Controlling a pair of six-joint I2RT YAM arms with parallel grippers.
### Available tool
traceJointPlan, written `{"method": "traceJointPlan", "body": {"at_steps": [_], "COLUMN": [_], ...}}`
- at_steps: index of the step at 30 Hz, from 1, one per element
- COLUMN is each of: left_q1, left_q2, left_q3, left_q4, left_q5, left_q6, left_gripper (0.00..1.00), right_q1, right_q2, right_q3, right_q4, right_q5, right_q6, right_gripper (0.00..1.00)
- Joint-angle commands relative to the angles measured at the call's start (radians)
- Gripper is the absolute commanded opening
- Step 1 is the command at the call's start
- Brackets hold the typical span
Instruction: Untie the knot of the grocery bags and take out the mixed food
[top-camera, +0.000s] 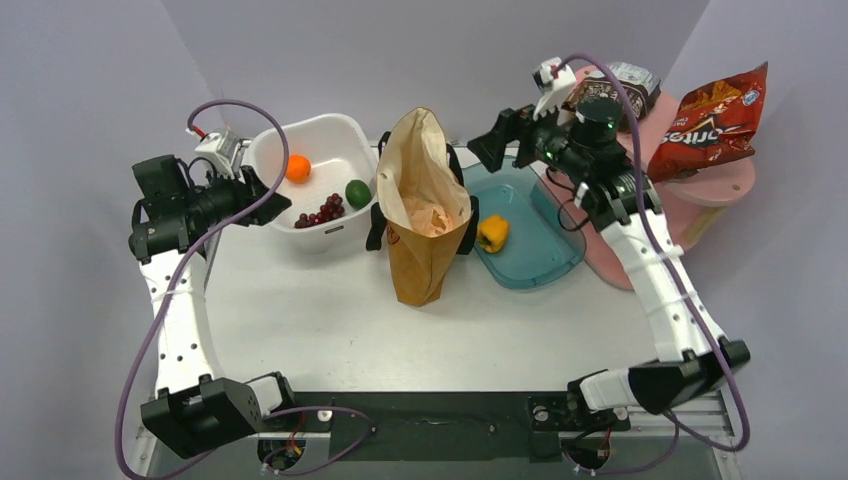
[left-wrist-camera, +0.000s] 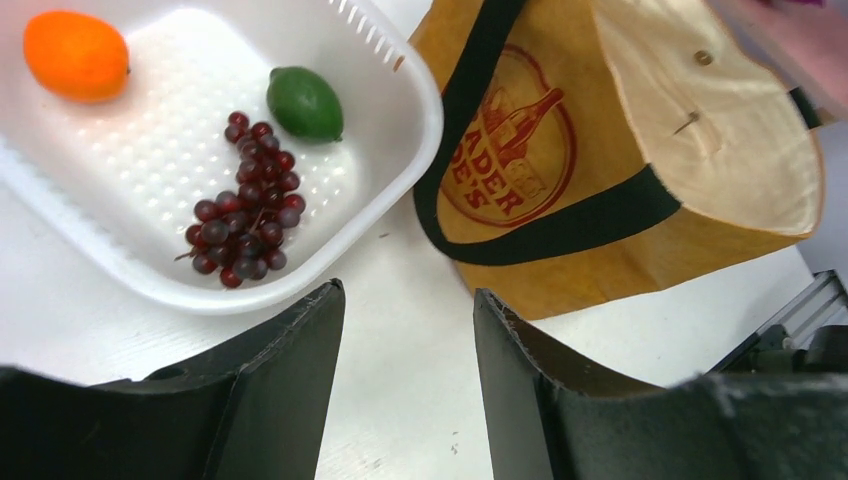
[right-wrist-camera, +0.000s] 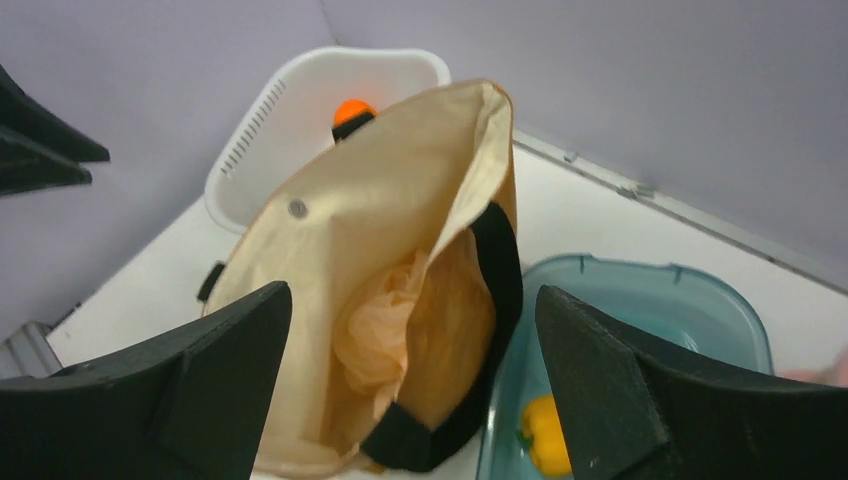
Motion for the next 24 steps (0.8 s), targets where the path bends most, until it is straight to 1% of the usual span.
{"method": "traceJointPlan", "body": {"at_steps": [1, 2, 4, 7, 8, 9, 11, 15, 18, 21, 24], "left_q1": [0.004, 0.004, 0.006, 0.006, 0.005, 0.004, -0.011, -0.075, -0.143, -0.204, -0.232], "left_q2": [0.059, 0.069, 0.101, 0.104, 0.079, 0.062, 0.009, -0.091, -0.170, -0.189, -0.179], "left_q3": [0.095, 0.107, 0.123, 0.113, 0.079, 0.059, -0.006, -0.126, -0.185, -0.216, -0.209], "left_q4": [-0.229, -0.253, -0.299, -0.359, -0.350, -0.323, -0.287, -0.224, -0.190, -0.175, -0.182], "left_q5": [-0.115, -0.155, -0.182, -0.182, -0.191, -0.195, -0.223, -0.360, -0.446, -0.567, -0.600], "left_q6": [0.211, 0.217, 0.231, 0.261, 0.259, 0.260, 0.265, 0.241, 0.202, 0.156, 0.123], "left_gripper": [0.48, 0.48, 0.49, 0.49, 0.49, 0.49, 0.49, 0.49, 0.49, 0.49, 0.49], "right_q1": [-0.004, -0.007, -0.008, -0.009, -0.011, -0.011, -0.015, -0.029, -0.040, -0.044, -0.055], "right_q2": [-0.188, -0.218, -0.302, -0.428, -0.449, -0.492, -0.551, -0.649, -0.699, -0.746, -0.791], "right_q3": [-0.157, -0.224, -0.320, -0.438, -0.495, -0.523, -0.632, -0.771, -0.820, -0.842, -0.858], "right_q4": [-0.149, -0.153, -0.156, -0.173, -0.180, -0.195, -0.214, -0.220, -0.220, -0.225, -0.220], "right_q5": [0.115, 0.131, 0.148, 0.167, 0.180, 0.190, 0.213, 0.240, 0.247, 0.245, 0.230], "right_q6": [-0.140, -0.145, -0.158, -0.206, -0.247, -0.263, -0.302, -0.331, -0.340, -0.335, -0.319], "right_gripper": [0.88, 0.88, 0.88, 0.88, 0.88, 0.88, 0.88, 0.88, 0.88, 0.88, 0.88]}}
